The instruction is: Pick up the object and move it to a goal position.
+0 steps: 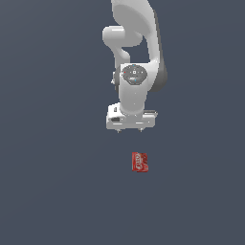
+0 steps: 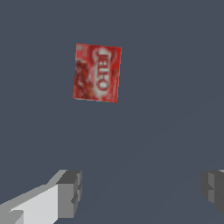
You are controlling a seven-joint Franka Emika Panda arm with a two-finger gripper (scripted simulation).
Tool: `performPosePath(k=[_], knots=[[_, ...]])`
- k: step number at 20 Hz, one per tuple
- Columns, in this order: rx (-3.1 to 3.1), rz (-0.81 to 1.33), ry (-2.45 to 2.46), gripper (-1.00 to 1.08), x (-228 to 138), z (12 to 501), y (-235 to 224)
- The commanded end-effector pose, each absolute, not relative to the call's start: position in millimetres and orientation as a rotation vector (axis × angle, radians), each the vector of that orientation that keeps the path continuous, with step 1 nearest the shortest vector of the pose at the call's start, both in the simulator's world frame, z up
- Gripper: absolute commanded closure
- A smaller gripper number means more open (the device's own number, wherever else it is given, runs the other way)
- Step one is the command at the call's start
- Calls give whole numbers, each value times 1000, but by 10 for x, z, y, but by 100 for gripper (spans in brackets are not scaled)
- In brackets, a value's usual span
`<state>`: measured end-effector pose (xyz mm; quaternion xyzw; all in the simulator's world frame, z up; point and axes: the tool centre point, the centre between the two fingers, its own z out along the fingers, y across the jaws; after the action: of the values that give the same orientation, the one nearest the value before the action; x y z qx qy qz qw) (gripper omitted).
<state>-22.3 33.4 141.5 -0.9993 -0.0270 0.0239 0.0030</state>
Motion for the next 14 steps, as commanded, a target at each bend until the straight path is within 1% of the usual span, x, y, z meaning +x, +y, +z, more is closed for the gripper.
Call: performPosePath(k=[1,14], knots=[[-3133,75,-85,-92,-223,1415,334],[-3133,105,-106,-92,-246,1345,402]])
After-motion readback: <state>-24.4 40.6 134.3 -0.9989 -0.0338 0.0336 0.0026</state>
